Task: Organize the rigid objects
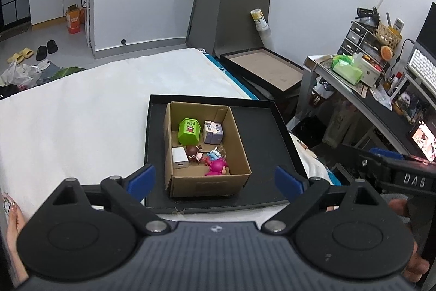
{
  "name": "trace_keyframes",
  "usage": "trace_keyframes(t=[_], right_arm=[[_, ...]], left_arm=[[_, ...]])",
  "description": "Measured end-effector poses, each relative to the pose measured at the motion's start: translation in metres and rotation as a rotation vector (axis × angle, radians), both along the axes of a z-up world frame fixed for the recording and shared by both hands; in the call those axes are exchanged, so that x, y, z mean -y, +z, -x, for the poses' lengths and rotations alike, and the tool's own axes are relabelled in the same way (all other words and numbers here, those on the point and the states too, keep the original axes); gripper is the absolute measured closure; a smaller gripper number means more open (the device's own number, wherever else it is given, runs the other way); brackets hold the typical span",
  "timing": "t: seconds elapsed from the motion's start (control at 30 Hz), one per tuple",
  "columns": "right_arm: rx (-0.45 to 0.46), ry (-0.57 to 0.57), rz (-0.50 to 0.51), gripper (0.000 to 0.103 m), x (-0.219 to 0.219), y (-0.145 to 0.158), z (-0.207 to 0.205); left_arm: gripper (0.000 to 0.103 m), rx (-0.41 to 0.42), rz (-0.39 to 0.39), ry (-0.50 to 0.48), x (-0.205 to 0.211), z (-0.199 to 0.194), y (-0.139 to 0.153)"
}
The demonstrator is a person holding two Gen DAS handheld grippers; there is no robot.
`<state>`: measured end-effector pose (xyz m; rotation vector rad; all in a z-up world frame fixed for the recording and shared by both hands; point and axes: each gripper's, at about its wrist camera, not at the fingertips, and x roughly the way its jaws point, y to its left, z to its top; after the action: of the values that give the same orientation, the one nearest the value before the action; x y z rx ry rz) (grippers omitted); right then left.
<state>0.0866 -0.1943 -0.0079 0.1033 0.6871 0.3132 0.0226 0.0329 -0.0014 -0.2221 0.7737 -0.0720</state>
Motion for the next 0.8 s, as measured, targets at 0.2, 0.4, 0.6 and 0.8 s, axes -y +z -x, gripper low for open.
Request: trace_keyframes(t=[0.2,0.4,0.6,0.8], right_arm=[[-0.006,0.016,0.009,0.0,0.0,0.002,0.005],[-0.015,0.023,-0.002,0.0,0.006,0.001,0.008],[-0.008,0.028,-0.018,0.0,0.011,0.002,0.01],[-0.01,0.018,-0.028,0.0,0.015,0.001,0.01]], left_arm=[[0.009,0.018,0.007,0.019,0.004,0.003,0.007],[0.009,0.014,-0.001,0.011,0.016,0.002,0.005],[0.009,0.007,-0.022,-0.007,0.025,0.003,0.001],[0.009,0.007,-0.023,-0.002,0.027,0.004,0.0]])
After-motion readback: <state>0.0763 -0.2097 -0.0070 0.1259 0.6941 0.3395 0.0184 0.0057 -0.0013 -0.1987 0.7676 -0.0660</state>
